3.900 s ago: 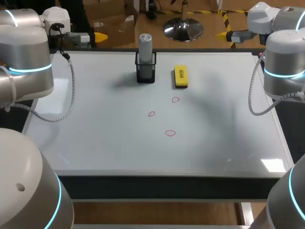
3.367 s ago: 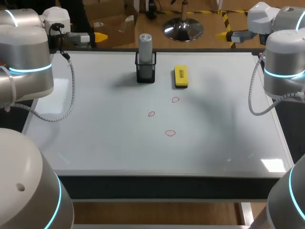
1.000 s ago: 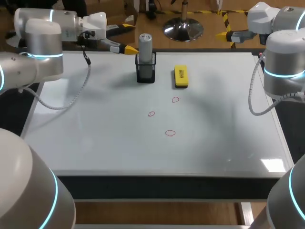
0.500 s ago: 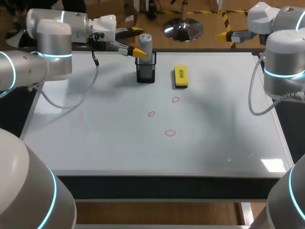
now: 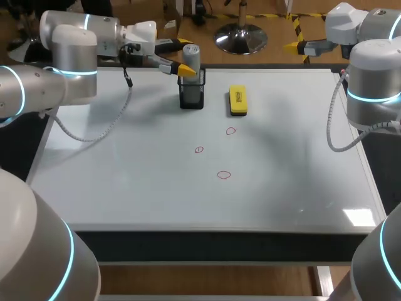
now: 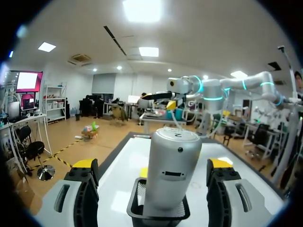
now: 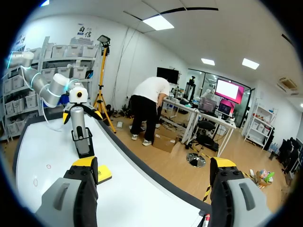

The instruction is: Pick up the inspection probe, press it on each red-marked spot on the whiteboard one by one, put down the probe, pick up the eraser, and wipe off all the red marks.

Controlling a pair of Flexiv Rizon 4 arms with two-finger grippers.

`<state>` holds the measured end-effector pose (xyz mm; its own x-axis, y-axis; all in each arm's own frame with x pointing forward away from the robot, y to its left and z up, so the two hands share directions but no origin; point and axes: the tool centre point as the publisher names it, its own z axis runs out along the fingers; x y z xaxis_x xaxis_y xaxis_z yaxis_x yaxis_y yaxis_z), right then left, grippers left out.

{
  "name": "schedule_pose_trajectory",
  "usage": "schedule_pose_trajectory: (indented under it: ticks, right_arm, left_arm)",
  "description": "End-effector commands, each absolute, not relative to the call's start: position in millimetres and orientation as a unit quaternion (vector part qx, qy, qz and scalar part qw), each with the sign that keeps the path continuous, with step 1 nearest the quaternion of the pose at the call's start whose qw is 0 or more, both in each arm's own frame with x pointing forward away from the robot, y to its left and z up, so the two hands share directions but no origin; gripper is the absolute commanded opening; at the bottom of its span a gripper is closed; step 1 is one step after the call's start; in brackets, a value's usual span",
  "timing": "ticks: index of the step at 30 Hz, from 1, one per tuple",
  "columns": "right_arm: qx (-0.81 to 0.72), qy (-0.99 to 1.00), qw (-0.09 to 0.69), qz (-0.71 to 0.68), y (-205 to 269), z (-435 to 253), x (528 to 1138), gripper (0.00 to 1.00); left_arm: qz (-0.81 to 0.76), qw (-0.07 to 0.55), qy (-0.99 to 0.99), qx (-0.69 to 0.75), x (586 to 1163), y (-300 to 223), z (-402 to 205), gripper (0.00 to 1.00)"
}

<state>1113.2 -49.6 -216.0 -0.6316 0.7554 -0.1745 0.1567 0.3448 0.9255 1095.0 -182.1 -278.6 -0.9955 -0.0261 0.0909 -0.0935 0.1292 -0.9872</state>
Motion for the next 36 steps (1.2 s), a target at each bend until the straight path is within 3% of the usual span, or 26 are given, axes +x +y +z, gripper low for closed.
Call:
schedule_pose_trajectory:
  ticks: [1, 3, 5, 9, 10, 36]
  right_arm:
    - [0.300, 0.761, 0.306, 0.487, -50, -216, 1114, 1.00]
    - [0.300, 0.761, 0.306, 0.487, -50, -216, 1114, 1.00]
    - [0.300, 0.761, 0.306, 0.487, -50, -216, 1114, 1.00]
    - [0.300, 0.761, 0.306, 0.487, -50, -216, 1114, 1.00]
    - [0.300, 0.761, 0.306, 0.487, -50, -216, 1114, 1.00]
    - [0.300, 0.761, 0.306, 0.487, -50, -216, 1114, 1.00]
  left_arm:
    - [0.659, 0.026, -0.751, 0.041, 1091, -185, -278, 0.96]
    - [0.659, 0.027, -0.751, 0.040, 1090, -186, -279, 0.94]
    - [0.658, 0.030, -0.751, 0.037, 1088, -187, -280, 0.85]
    - [0.658, 0.034, -0.752, 0.032, 1082, -187, -280, 0.29]
    - [0.658, 0.036, -0.752, 0.030, 1082, -187, -280, 0.00]
    - [0.679, 0.016, -0.734, -0.001, 1072, -184, -231, 0.00]
